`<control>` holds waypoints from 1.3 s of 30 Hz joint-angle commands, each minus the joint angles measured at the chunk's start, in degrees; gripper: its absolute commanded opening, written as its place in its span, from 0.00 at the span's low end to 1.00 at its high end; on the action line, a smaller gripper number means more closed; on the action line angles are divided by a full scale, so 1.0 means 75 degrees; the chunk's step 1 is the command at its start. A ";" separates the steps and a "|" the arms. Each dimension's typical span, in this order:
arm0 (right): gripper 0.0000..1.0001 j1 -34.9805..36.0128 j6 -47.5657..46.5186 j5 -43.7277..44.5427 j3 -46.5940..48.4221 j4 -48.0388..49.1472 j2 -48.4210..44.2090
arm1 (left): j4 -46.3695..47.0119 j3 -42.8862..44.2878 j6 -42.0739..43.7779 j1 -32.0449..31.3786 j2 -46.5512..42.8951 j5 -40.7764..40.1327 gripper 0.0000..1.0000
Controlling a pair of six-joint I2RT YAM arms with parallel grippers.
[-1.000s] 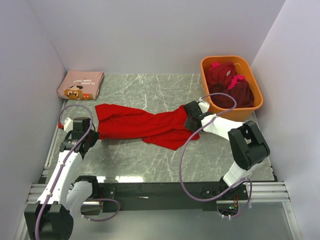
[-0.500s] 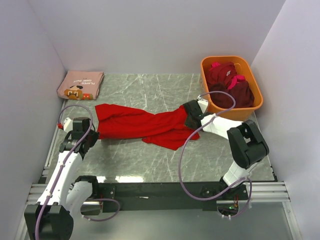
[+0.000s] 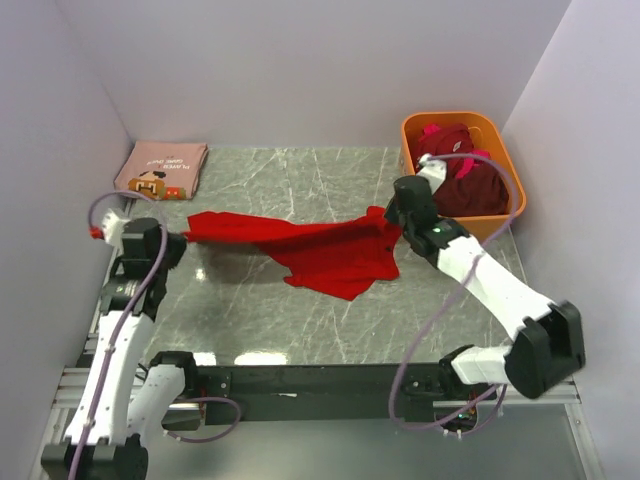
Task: Fold and stack the t-shirts
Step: Flatten the tshirt out
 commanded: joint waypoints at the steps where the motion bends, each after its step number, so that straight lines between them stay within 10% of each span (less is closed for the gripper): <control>1: 0.00 0.0026 -0.0689 0.0560 0.0791 0.0047 -0.1117 | 0.0535 0.1053 -0.0080 0.0021 -0.0657 -0.0488 0.01; 20: 0.00 0.0870 -0.2974 -0.0623 0.5560 -0.1569 -0.2983 | 0.1062 0.5706 0.1210 0.0021 -0.0871 -0.0079 0.01; 33: 0.00 -0.0336 -0.3689 -0.1091 0.7819 -0.1172 0.0565 | 0.1928 0.7744 0.2579 0.0370 0.3731 0.0257 0.01; 39: 0.00 -0.0396 -0.4358 -0.1162 1.0807 -0.1088 0.2698 | 0.1392 1.0916 0.3049 0.1181 0.6288 0.1197 0.01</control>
